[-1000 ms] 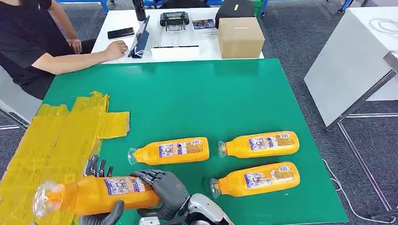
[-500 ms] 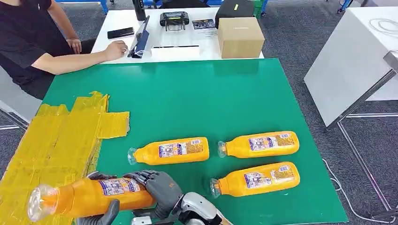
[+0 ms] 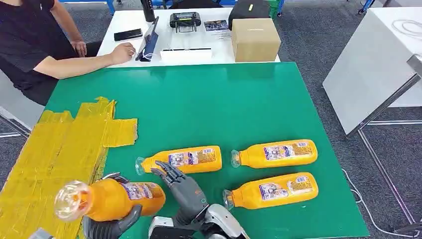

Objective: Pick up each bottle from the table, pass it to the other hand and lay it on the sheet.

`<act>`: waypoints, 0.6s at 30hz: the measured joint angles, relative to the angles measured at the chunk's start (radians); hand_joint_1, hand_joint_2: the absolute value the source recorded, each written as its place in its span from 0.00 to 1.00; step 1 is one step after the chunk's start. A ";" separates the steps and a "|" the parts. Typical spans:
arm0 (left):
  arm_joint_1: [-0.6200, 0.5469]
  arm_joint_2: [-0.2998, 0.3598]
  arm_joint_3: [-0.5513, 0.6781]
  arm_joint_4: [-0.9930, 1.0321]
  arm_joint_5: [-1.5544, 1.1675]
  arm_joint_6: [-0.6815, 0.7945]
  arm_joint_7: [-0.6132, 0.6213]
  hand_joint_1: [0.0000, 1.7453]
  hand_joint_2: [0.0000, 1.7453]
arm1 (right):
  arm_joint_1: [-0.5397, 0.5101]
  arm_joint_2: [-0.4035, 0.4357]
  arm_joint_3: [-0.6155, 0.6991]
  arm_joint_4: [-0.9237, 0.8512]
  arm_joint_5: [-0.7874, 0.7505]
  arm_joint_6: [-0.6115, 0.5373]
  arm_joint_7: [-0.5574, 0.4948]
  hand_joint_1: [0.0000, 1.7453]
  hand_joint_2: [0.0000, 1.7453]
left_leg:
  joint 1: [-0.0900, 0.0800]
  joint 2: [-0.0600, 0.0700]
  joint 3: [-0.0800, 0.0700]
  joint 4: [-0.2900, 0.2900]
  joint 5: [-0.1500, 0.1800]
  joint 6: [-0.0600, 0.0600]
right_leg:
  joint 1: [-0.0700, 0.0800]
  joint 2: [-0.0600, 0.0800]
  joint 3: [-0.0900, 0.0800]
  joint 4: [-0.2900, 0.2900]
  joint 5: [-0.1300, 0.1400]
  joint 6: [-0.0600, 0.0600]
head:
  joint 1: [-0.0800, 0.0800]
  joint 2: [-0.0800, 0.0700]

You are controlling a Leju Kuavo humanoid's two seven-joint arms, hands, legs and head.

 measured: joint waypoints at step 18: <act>-0.095 0.118 0.090 -0.026 -0.675 0.538 0.049 1.00 1.00 | -0.090 -0.039 -0.127 -0.113 -0.050 0.077 0.069 0.00 1.00 | 0.000 0.000 -0.001 0.000 0.001 -0.001 | 0.000 0.000 -0.001 0.000 0.000 0.000 | 0.000 0.000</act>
